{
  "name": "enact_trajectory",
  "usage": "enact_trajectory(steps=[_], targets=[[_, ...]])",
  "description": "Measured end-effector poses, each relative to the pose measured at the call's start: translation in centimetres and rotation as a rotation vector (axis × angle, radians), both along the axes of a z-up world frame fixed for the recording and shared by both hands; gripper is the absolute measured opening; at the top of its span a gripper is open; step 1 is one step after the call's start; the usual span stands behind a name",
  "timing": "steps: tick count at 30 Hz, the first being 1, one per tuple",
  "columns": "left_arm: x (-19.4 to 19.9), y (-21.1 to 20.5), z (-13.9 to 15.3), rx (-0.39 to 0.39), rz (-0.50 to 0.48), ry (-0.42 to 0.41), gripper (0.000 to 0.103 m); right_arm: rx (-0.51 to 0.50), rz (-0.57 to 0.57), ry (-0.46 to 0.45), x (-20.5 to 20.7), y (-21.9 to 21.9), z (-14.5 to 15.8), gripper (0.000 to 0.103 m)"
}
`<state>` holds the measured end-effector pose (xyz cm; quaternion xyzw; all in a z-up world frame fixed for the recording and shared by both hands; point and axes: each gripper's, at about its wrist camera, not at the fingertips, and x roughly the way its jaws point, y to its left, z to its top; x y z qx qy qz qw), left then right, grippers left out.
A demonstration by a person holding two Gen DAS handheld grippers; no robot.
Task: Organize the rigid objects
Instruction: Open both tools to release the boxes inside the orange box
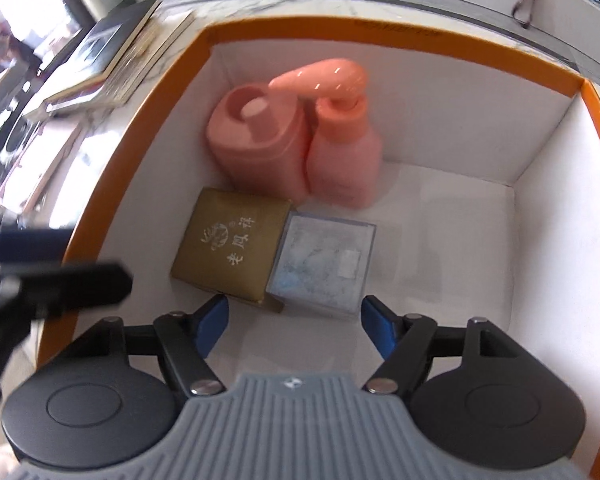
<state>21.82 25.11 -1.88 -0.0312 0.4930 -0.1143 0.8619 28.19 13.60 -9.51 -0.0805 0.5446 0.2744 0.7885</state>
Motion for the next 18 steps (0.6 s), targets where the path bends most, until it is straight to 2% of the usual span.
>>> enact_trajectory(steps=[5, 9, 13, 15, 17, 18], targets=[[0.0, 0.0, 0.0, -0.011, -0.005, 0.003, 0.026, 0.009, 0.050, -0.035, 0.3, 0.0, -0.1, 0.075], [-0.1, 0.1, 0.0, -0.013, 0.000, 0.006, 0.026, 0.042, 0.061, -0.026, 0.8, -0.9, 0.1, 0.074], [-0.3, 0.2, 0.1, -0.016, 0.002, 0.001, 0.026, 0.036, 0.113, -0.087, -0.2, -1.6, 1.4, 0.075], [-0.3, 0.3, 0.0, -0.019, 0.008, -0.001, 0.026, 0.029, 0.146, -0.116, -0.6, -2.1, 1.8, 0.072], [-0.3, 0.4, -0.1, -0.023, 0.012, 0.001, 0.026, 0.024, 0.169, -0.133, -0.7, -2.4, 2.0, 0.057], [-0.3, 0.4, -0.1, -0.023, 0.012, 0.002, 0.026, 0.024, 0.178, -0.138, -0.7, -2.5, 2.1, 0.056]])
